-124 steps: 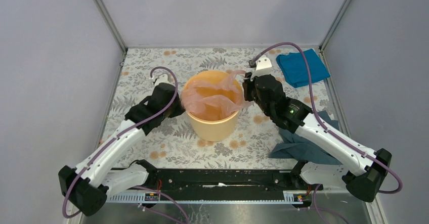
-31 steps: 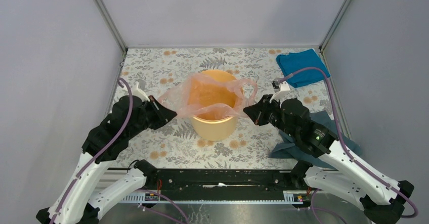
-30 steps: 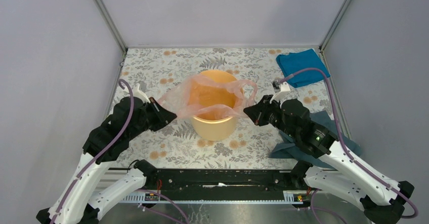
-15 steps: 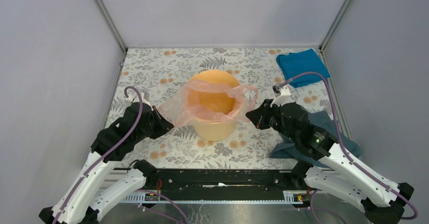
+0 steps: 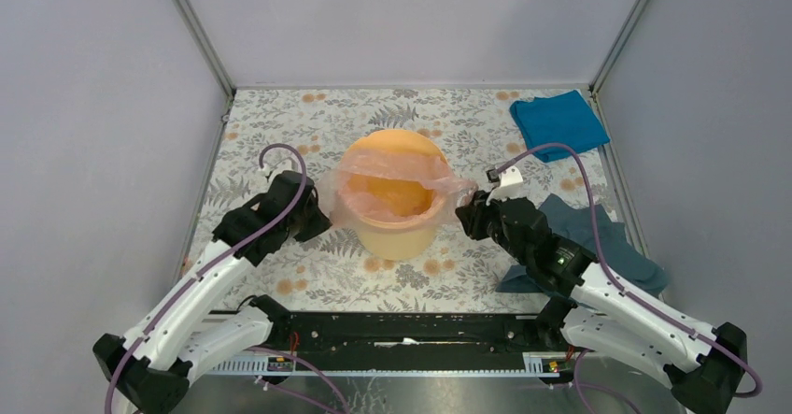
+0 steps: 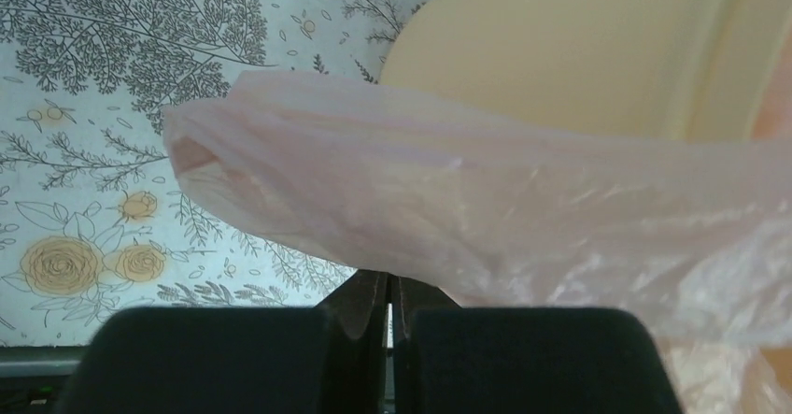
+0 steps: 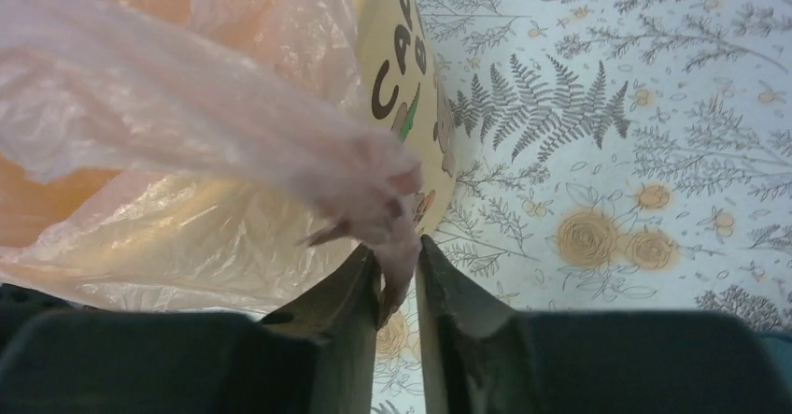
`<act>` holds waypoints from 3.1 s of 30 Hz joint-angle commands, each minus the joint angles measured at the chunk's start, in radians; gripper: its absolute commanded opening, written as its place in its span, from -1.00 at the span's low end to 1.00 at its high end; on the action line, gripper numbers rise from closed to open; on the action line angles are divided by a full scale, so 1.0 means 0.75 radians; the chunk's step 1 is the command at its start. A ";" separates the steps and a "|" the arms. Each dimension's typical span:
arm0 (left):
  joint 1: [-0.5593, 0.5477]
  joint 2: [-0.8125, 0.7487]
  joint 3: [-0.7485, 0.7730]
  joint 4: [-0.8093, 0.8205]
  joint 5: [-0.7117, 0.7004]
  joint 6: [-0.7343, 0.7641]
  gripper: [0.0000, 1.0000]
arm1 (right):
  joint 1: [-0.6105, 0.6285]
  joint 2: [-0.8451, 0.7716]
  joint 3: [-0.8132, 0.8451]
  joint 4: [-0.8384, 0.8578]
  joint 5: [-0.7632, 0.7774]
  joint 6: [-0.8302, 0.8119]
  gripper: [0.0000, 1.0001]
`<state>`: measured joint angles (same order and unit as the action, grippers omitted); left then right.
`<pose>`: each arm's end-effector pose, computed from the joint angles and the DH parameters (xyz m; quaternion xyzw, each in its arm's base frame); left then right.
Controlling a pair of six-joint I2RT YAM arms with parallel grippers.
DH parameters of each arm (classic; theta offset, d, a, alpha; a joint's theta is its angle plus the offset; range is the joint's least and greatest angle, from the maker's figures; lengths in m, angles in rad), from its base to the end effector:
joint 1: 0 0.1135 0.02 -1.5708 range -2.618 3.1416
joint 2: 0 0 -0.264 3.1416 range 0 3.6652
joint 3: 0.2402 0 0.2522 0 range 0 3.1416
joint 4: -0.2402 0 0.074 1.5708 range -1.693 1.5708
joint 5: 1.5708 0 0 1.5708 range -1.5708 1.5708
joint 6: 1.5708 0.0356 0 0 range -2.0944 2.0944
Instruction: Put the trash bags into the trash bin
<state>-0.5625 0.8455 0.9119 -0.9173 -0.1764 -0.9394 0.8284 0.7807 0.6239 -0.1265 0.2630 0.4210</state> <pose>0.1363 -0.0786 0.3052 -0.2051 0.9100 -0.1791 0.3127 0.1338 0.1321 0.2900 -0.0833 0.7925 0.2629 0.5440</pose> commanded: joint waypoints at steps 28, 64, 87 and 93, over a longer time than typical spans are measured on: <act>0.058 0.159 0.626 -0.075 0.133 0.728 0.97 | 0.002 0.563 1.211 -0.929 -0.570 -0.721 0.99; 0.709 -0.051 0.102 0.523 1.079 0.550 0.97 | -0.401 0.903 1.275 -0.508 -0.957 -0.277 -1.00; 0.709 0.295 0.204 0.720 0.880 0.345 -1.00 | -0.478 1.000 1.279 -0.365 -0.928 -0.178 -1.00; 0.709 0.529 0.286 0.733 0.814 0.263 -1.00 | -0.582 1.131 1.310 -0.273 -1.106 -0.041 -0.92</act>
<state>-0.0357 1.1790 1.0393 -0.4393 0.4953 -0.6811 0.4389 1.5734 1.5669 -0.4129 -0.4713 0.3042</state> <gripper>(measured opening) 0.005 0.017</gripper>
